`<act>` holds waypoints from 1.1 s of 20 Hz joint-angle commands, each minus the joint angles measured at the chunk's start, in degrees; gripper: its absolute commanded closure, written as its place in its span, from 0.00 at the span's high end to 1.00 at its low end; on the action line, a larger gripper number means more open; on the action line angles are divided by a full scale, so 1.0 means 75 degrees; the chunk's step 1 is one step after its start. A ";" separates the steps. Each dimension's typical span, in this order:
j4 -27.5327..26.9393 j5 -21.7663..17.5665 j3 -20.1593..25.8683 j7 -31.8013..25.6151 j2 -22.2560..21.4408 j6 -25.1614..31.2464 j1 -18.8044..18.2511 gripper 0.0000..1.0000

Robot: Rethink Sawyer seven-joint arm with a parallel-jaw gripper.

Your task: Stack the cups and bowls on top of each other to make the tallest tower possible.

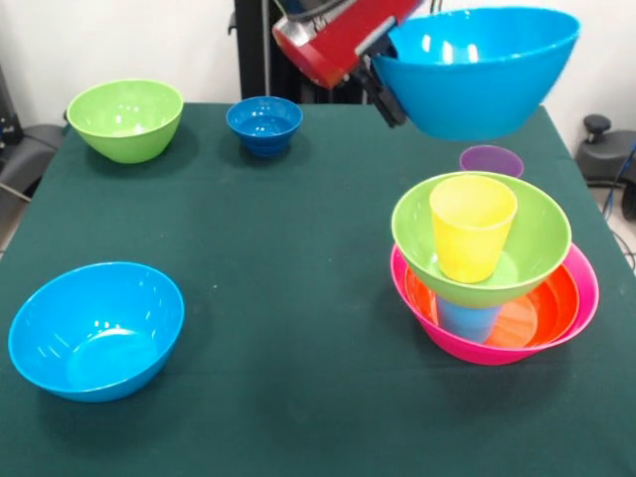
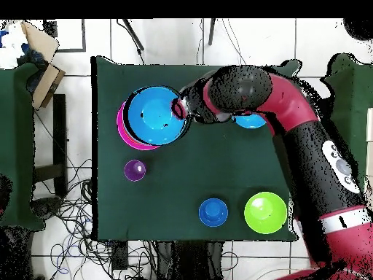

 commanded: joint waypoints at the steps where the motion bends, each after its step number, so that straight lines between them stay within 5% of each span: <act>1: -0.1983 -0.0237 -0.0605 -0.0268 0.1241 0.0827 0.0861 0.00; 12: -0.3086 -0.0565 -0.1302 -0.0063 0.1763 0.1678 0.1457 0.00; 22: -0.1828 -0.0221 -0.1307 0.0184 0.0832 0.2057 0.1042 0.00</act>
